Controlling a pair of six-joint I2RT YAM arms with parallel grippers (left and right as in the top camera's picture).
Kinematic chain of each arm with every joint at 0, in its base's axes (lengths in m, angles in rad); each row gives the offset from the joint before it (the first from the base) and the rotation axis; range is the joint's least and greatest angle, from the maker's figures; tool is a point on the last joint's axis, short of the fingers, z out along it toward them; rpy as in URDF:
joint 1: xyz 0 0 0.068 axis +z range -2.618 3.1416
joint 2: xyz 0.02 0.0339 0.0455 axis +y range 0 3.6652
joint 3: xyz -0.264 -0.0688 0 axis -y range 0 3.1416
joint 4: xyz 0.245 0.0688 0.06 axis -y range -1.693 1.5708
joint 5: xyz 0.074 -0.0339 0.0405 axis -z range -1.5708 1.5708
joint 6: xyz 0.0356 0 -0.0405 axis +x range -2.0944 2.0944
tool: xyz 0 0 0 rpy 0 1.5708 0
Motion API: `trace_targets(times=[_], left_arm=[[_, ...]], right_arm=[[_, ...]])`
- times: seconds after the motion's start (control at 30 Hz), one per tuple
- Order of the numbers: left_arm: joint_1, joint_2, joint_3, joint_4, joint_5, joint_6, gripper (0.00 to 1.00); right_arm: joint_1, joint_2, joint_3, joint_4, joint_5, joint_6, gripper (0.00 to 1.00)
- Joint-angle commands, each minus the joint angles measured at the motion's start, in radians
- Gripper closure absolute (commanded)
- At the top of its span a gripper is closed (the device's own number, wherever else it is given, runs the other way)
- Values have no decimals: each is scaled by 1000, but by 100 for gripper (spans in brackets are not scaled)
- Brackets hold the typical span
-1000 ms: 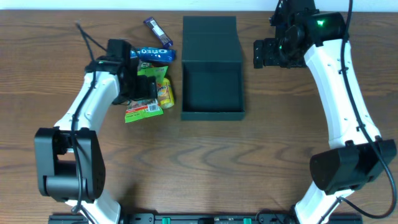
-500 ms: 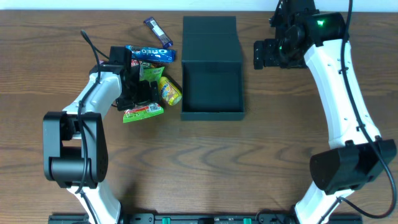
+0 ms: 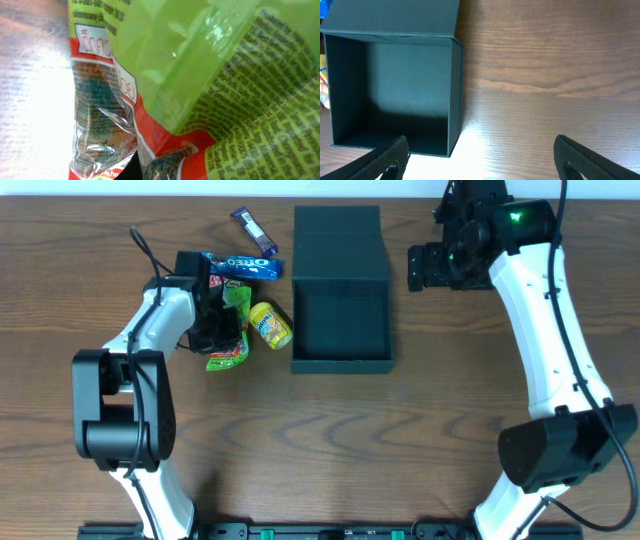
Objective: Pack container
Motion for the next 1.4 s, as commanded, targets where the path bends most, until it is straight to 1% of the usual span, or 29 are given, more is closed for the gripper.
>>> trace_targets(times=[0.0,0.07,0.13,0.23,0.27,0.43,0.57,0.73,0.9,0.93,0.97,1.03,1.1,1.23,1.3,1.33,1.37], left_arm=[[-10,-8,75,-66,-133,1,94],[-23,-85,142,-88,-235,2,94],[-46,-159,184,-80,-294,2,94],[-113,-232,223,-57,-295,-8,94],[-153,-245,231,-48,-295,-33,94],[-315,-245,241,-6,-294,-150,94],[-441,-231,241,21,-296,-172,94],[-531,-179,241,13,-296,-396,94],[-549,-128,241,8,-291,-574,94],[-549,-123,241,9,-285,-587,94],[-548,-118,241,10,-279,-589,81],[-548,-118,241,10,-279,-588,5],[-548,-121,241,10,-278,-577,5],[-548,-139,243,9,-277,-511,5],[-546,-164,243,12,-291,-473,4],[-544,-180,243,12,-314,-452,5],[-537,-206,243,11,-367,-419,5]], right_arm=[[-3,2,-1,-2,-5,-3,8],[-5,2,-1,-2,-3,-3,9],[-17,2,-1,-2,-3,-3,10],[-54,2,-1,-7,12,29,10],[-75,2,-1,-12,15,45,10],[-161,2,-1,-46,15,65,9],[-213,2,-1,-69,15,64,9],[-260,2,-1,-84,15,64,7],[-275,2,-1,-90,15,47,6],[-275,2,-1,-92,15,40,6],[-275,2,-1,-96,15,33,6],[-275,2,-1,-101,15,28,6],[-275,2,-1,-103,15,26,6],[-275,2,-1,-103,15,25,5],[-274,2,-1,-103,5,0,6],[-272,2,-1,-103,-15,-21,7],[-269,2,-1,-102,-71,-61,11]])
